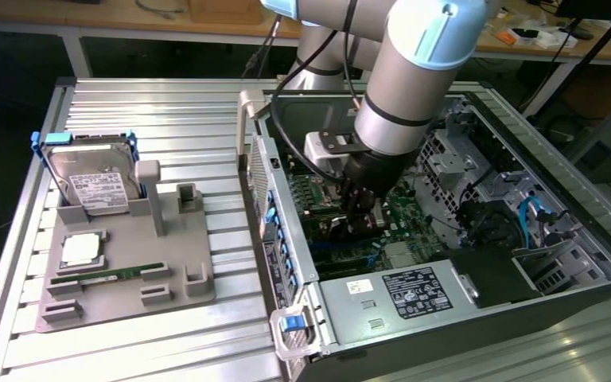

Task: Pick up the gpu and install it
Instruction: 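Insert the gpu into the slot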

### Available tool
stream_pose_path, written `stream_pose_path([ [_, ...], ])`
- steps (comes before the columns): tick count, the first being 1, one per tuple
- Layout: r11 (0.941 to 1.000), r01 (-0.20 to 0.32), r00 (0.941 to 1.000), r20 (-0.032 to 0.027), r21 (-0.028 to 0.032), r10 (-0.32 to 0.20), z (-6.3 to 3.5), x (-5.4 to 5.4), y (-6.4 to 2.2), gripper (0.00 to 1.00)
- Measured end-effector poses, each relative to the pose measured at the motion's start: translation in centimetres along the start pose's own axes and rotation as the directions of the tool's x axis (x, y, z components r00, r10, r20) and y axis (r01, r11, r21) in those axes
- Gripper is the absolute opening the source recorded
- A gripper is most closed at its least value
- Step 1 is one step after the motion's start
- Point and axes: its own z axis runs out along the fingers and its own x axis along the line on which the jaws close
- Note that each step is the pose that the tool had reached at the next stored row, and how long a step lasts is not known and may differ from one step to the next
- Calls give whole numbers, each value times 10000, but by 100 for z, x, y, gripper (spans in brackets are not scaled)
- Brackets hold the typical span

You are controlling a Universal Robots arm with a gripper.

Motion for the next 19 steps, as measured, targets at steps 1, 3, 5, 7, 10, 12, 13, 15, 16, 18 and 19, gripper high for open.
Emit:
stream_pose_path([
  [1, 10000, 0, 10000, 0, 0, 0, 0, 0, 2, 27],
  [3, 10000, 0, 10000, 0, -1, 0, 0, 0, 7, 27],
  [5, 10000, 1, 10000, 1, 0, -1, 0, 0, 10, 27],
  [7, 10000, 0, 10000, 0, 0, 0, 1, 0, 11, 27],
  [10, 10000, 0, 10000, 0, 0, 0, 7, 1, 12, 27],
  [12, 10000, -1, 10000, 0, -1, 1, 13, 2, 12, 27],
  [13, 10000, -1, 10000, 0, -1, 1, 16, 4, 13, 27],
  [15, 10000, 0, 10000, 1, 0, 0, 23, 6, 12, 27],
  [16, 10000, 0, 10000, 1, 0, 0, 26, 7, 12, 27],
  [18, 10000, -1, 10000, 0, -1, 1, 31, 8, 12, 27],
  [19, 10000, 0, 10000, 0, -1, 0, 34, 9, 12, 27],
])
